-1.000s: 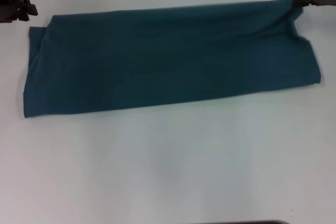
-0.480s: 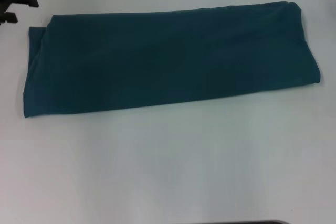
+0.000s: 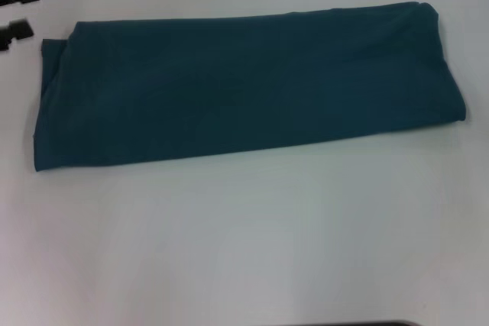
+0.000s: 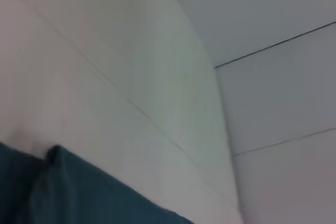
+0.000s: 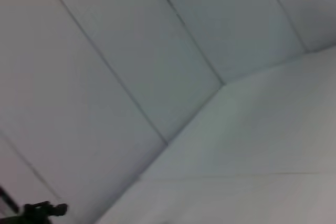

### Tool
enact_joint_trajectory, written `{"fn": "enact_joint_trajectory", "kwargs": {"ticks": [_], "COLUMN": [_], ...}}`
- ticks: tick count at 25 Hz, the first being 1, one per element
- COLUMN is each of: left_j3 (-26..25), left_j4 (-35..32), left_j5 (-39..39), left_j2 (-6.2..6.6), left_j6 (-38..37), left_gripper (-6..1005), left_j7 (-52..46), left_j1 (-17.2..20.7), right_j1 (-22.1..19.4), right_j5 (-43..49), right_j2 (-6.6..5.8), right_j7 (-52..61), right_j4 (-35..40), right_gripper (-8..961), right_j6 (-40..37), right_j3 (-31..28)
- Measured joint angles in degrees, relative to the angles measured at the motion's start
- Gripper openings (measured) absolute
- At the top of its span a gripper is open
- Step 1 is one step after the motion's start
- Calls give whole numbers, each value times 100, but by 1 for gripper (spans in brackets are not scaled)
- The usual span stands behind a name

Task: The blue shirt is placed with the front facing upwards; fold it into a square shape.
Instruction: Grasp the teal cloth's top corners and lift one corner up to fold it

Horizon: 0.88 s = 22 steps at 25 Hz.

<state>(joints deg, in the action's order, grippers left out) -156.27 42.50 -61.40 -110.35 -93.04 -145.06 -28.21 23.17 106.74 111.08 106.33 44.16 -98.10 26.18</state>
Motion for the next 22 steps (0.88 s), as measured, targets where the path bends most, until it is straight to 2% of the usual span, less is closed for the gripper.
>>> {"fn": "enact_joint_trajectory", "kwargs": {"ticks": [2, 6, 8, 12, 16, 22], "left_j3": [-2, -3, 46, 199, 665, 798], "left_j4": [-27, -64, -241, -491, -681, -723], "left_j5": [-239, -528, -521, -474, -189, 76], "left_j2": [-122, -348, -398, -400, -443, -515], "left_j6": [-100, -128, -3, 333, 1091, 1849], "left_gripper": [717, 716, 716, 715, 714, 713], "left_j7": [4, 180, 375, 476, 130, -287], "left_j1": [267, 594, 627, 589, 468, 405], "right_j1": [-249, -548, -560, -455, -307, -240], "right_j5": [-95, -36, 100, 234, 334, 339], "right_j2": [150, 399, 468, 481, 477, 473], "right_j7": [-157, -222, -307, -402, -480, -456], "right_j4": [-1, -34, -207, -449, -616, -629], "right_gripper": [856, 888, 904, 936, 944, 944], "right_j6": [-215, -390, -421, -421, -406, -387], "right_j3": [-8, 28, 69, 77, 94, 86]}}
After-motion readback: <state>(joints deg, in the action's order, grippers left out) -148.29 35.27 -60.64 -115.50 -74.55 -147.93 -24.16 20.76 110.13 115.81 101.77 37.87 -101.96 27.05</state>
